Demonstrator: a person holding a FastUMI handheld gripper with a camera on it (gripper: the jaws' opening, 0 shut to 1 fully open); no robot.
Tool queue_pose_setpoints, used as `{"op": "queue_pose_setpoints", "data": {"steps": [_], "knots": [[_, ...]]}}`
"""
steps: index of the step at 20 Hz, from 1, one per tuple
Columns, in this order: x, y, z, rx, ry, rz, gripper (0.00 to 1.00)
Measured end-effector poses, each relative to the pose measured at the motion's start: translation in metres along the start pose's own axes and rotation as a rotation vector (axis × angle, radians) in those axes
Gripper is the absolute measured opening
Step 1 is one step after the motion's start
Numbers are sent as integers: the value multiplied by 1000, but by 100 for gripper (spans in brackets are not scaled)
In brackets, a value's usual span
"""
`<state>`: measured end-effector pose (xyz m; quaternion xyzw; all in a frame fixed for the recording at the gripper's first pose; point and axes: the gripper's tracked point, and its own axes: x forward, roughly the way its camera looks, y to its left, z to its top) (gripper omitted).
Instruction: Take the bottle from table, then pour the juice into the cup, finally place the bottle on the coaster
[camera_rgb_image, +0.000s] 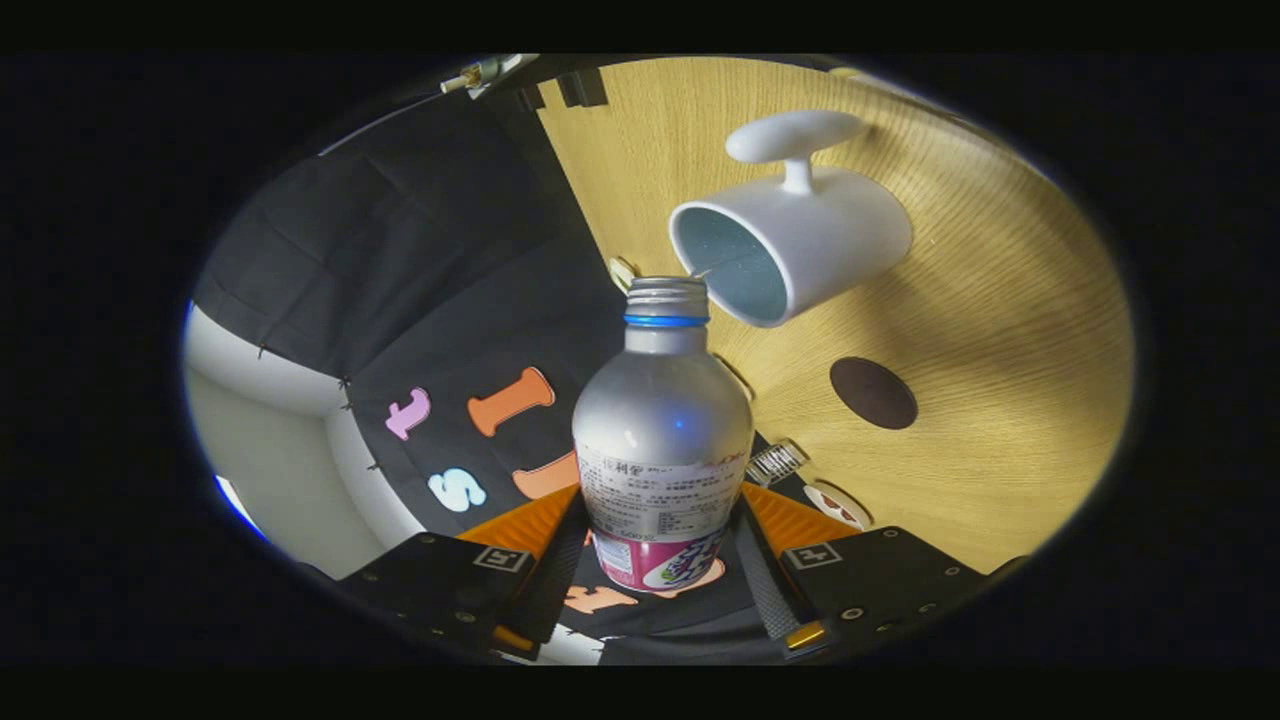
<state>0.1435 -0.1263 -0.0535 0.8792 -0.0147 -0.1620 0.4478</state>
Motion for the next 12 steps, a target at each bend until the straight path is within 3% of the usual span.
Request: {"op": "queue_pose_setpoints", "data": {"steps": [12], "knots": [[0,3,5,47,-4,9,77]]}}
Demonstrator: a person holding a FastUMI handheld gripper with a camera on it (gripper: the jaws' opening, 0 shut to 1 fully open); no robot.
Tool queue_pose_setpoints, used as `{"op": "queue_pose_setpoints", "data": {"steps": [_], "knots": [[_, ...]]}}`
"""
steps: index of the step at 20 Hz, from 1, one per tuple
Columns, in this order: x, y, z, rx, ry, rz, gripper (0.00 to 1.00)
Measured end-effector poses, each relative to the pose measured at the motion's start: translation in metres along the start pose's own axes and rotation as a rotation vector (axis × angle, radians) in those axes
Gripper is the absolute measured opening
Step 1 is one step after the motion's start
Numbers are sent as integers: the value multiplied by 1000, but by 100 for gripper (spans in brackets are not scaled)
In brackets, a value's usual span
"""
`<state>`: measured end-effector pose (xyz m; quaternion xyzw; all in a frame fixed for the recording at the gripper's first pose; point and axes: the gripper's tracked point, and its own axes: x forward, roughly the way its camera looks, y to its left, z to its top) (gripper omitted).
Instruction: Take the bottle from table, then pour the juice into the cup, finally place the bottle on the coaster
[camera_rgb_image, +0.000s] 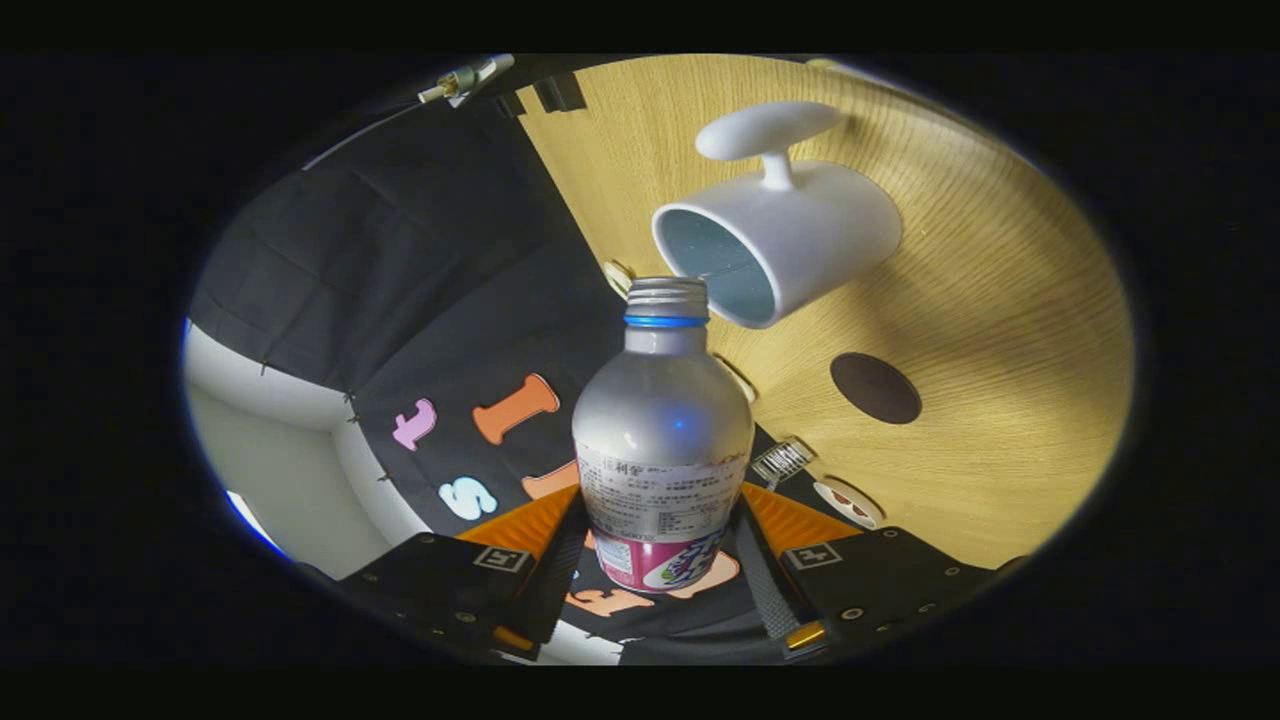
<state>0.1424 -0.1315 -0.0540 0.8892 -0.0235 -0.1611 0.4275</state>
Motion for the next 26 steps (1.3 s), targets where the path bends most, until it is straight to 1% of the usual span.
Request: {"op": "queue_pose_setpoints", "data": {"steps": [3,7,9,11,12,14,16,18,21,23,26], "knots": [[1,-1,-1,-13,-2,-10,77],[5,-16,4,-123,-21,-59,77],[7,-28,6,-211,-27,-94,77],[7,-45,12,-382,-48,-152,77],[6,-50,16,-466,-53,-168,77],[3,-47,15,-591,-41,-163,77],[6,-49,11,-764,-29,-172,77],[4,-51,17,-955,-63,-189,77],[-7,-43,18,-1148,-96,-205,77],[-8,-42,18,-1314,-100,-226,77],[-7,-28,11,-1553,-104,-212,77]]}}
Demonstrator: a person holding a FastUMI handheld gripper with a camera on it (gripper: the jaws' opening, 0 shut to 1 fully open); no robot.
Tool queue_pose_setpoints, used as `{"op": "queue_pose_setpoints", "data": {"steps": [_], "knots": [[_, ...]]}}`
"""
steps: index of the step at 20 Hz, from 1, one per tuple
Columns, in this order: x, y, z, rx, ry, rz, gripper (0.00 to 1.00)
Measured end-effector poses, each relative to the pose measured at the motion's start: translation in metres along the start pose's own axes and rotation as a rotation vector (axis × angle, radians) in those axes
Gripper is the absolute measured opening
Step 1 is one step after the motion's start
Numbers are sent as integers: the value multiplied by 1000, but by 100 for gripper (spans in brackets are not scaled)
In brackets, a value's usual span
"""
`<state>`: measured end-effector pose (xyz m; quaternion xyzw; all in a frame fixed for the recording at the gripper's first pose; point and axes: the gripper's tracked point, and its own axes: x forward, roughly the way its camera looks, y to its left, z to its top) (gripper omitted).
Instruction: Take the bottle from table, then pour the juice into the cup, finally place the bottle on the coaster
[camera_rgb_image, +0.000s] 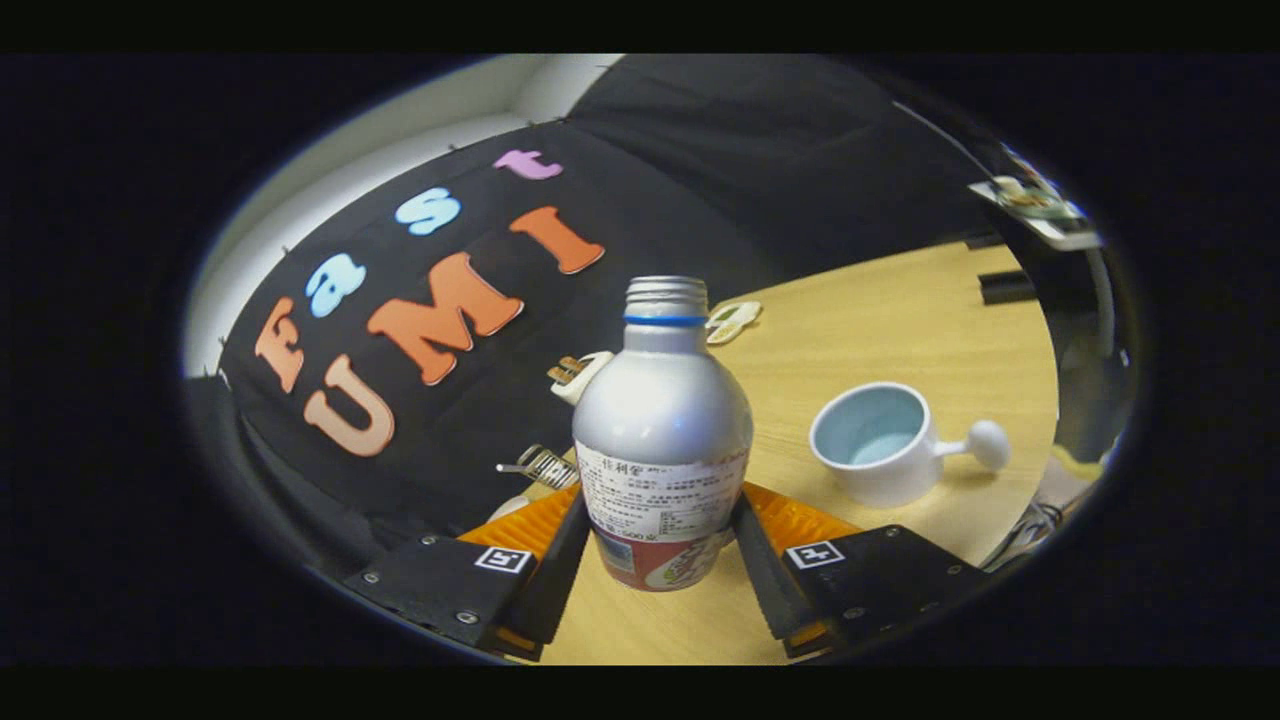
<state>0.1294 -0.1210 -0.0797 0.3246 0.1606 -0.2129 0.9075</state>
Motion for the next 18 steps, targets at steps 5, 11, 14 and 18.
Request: {"op": "queue_pose_setpoints", "data": {"steps": [5,11,14,18], "knots": [[8,-3,16,-305,-79,-35,77],[37,8,-2,-578,-91,-46,77],[54,17,-20,-645,-73,-17,77],[75,16,-33,-742,-57,-24,77]]}}
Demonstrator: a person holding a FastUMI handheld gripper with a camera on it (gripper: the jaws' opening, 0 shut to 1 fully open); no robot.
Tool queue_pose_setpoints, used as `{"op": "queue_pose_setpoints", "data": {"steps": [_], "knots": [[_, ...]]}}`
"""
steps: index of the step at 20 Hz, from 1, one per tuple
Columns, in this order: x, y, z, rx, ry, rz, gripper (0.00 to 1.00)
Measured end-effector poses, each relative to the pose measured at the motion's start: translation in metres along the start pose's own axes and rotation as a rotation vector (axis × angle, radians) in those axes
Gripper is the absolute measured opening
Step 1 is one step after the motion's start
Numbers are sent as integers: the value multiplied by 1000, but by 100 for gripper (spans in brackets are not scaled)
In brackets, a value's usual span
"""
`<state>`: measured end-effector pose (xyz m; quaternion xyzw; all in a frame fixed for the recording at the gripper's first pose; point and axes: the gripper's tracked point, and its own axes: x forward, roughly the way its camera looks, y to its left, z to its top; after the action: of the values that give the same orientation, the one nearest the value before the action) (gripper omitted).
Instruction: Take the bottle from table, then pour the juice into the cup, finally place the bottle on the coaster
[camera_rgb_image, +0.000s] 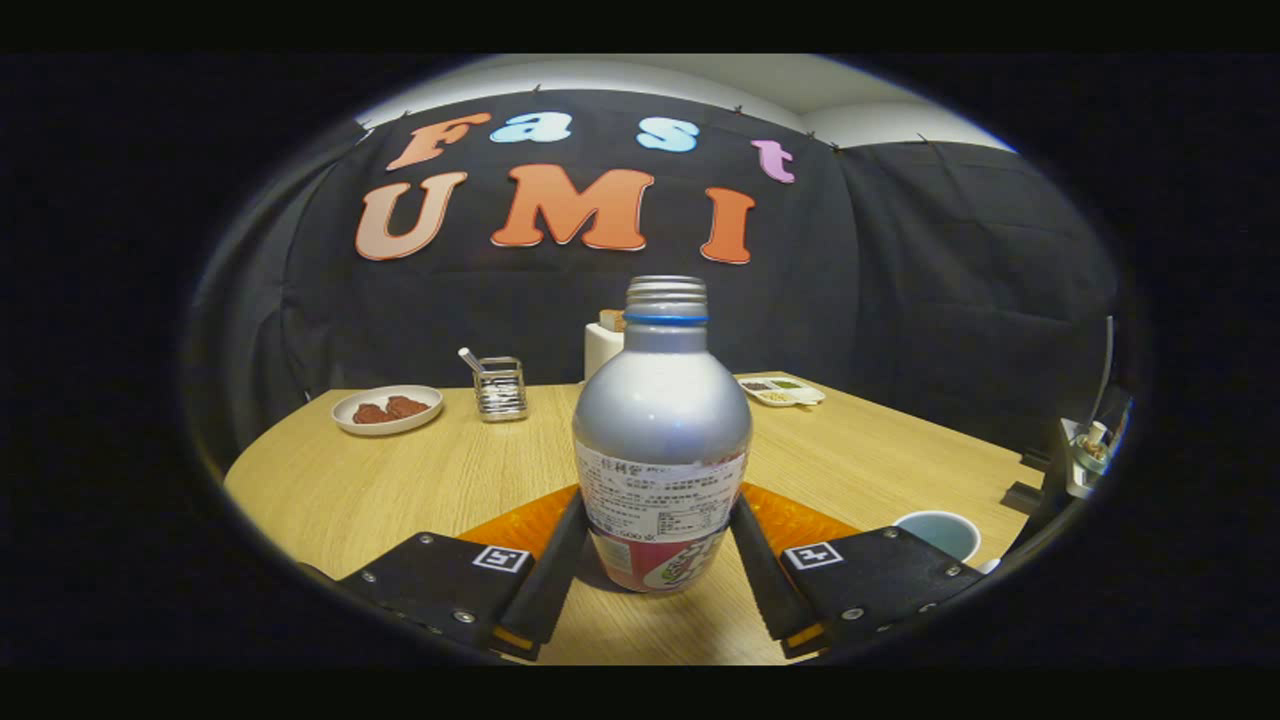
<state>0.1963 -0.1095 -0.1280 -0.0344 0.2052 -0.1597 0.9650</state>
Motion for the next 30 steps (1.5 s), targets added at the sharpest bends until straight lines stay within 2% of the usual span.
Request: {"op": "queue_pose_setpoints", "data": {"steps": [10,20,23,25,29,30], "knots": [[27,23,-18,-40,62,53,78],[22,17,-27,93,60,82,80],[18,18,-31,89,62,87,80],[15,17,-31,78,60,89,82],[1,10,-28,73,45,89,92],[-3,7,-26,66,34,87,98]]}}
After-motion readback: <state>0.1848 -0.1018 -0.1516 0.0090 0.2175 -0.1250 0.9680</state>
